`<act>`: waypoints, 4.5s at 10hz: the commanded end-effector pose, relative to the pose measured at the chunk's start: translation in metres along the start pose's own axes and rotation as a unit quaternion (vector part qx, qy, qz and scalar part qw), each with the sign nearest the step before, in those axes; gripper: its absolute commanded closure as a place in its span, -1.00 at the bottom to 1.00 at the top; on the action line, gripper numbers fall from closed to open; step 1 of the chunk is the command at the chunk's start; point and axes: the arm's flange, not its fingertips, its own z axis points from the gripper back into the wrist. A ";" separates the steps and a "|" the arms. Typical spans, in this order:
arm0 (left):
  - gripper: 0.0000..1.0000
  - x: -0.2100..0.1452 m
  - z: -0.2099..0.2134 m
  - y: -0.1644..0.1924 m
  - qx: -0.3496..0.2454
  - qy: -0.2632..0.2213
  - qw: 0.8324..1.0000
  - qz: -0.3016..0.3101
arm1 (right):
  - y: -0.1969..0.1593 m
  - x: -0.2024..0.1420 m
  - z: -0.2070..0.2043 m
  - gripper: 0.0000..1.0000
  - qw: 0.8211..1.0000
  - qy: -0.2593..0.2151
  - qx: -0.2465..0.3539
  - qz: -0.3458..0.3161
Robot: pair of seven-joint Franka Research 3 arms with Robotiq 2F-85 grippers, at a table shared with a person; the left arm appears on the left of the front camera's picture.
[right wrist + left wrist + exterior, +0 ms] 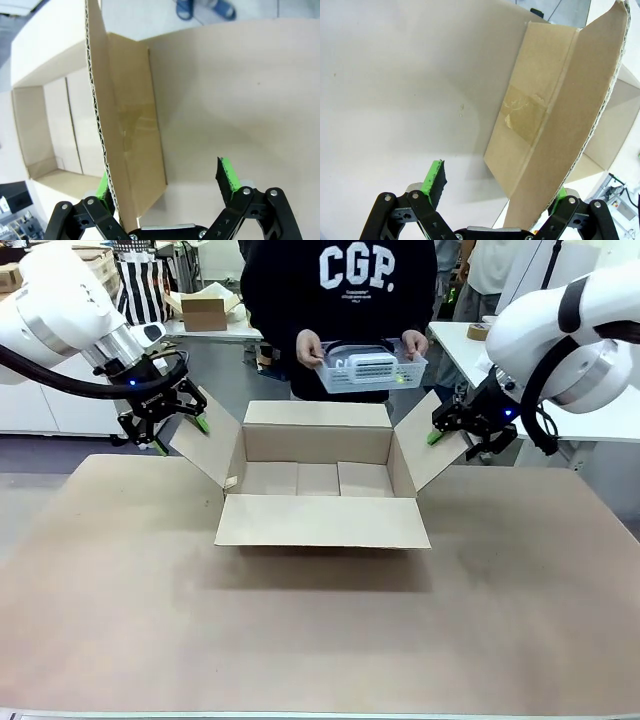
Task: Pack the gift set into the box.
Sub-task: Lift both hands away from the flaps of the Package Box.
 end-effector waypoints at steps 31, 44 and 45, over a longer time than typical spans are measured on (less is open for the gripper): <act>-1.00 -0.002 0.003 0.001 0.004 -0.003 1.000 0.000 | 0.004 0.004 0.002 -1.00 1.000 0.005 -0.005 -0.005; -1.00 -0.002 0.003 0.001 0.004 -0.003 1.000 0.000 | 0.004 0.004 0.002 -1.00 1.000 0.005 -0.005 -0.005; -1.00 -0.002 0.003 0.001 0.004 -0.003 1.000 0.000 | 0.000 0.000 0.000 -1.00 1.000 0.000 0.000 0.000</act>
